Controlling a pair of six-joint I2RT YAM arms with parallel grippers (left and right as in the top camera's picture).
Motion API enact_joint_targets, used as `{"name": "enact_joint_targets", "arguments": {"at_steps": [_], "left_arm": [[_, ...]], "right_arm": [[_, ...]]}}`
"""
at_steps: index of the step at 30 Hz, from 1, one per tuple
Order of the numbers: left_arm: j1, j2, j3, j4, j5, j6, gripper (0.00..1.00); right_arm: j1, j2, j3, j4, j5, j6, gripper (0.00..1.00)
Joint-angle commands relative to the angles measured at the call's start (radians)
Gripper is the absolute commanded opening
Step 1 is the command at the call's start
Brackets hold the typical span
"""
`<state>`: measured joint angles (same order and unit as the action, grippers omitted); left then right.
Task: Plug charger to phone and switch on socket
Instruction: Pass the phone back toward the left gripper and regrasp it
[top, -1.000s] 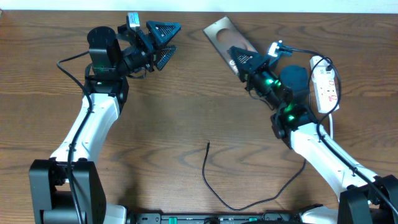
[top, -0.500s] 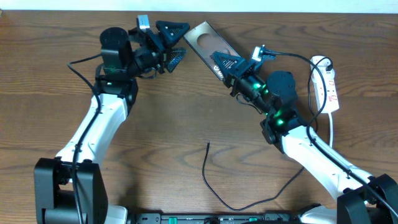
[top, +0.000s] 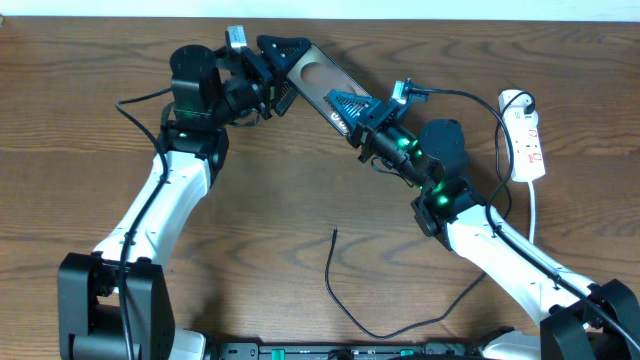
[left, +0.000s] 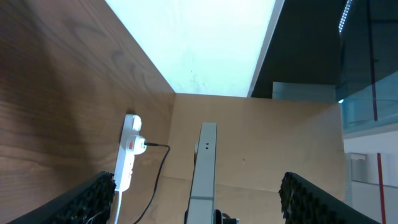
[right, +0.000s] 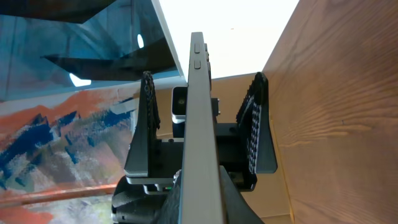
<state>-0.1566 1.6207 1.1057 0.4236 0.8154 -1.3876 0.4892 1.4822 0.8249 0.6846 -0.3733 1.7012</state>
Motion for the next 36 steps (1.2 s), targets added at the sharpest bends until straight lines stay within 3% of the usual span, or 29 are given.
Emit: {"name": "enact_joint_targets", "arguments": {"at_steps": [1, 9, 15, 21, 25, 30, 36], "left_arm": [[-0.028, -0.019, 0.024, 0.005, -0.031, 0.001, 0.83], [-0.068, -0.019, 0.024, 0.005, -0.063, 0.002, 0.82], [-0.074, -0.019, 0.024, 0.005, -0.069, 0.002, 0.7], [-0.074, -0.019, 0.024, 0.005, -0.069, 0.002, 0.44], [-0.074, -0.019, 0.024, 0.005, -0.069, 0.003, 0.34], [-0.074, -0.019, 0.024, 0.005, -0.069, 0.006, 0.09], [-0.074, -0.019, 0.024, 0.005, -0.069, 0.006, 0.08]], "right_arm": [[0.014, -0.006, 0.019, 0.016, 0.0, 0.012, 0.01], [0.016, -0.006, 0.019, 0.016, 0.0, 0.012, 0.01], [0.016, -0.006, 0.019, 0.016, 0.0, 0.012, 0.01], [0.017, -0.006, 0.019, 0.016, 0.0, 0.012, 0.01], [0.017, -0.006, 0.019, 0.016, -0.003, 0.011, 0.01], [0.017, -0.006, 0.019, 0.016, -0.004, 0.011, 0.02], [0.017, -0.006, 0.019, 0.016, -0.003, 0.011, 0.02]]}}
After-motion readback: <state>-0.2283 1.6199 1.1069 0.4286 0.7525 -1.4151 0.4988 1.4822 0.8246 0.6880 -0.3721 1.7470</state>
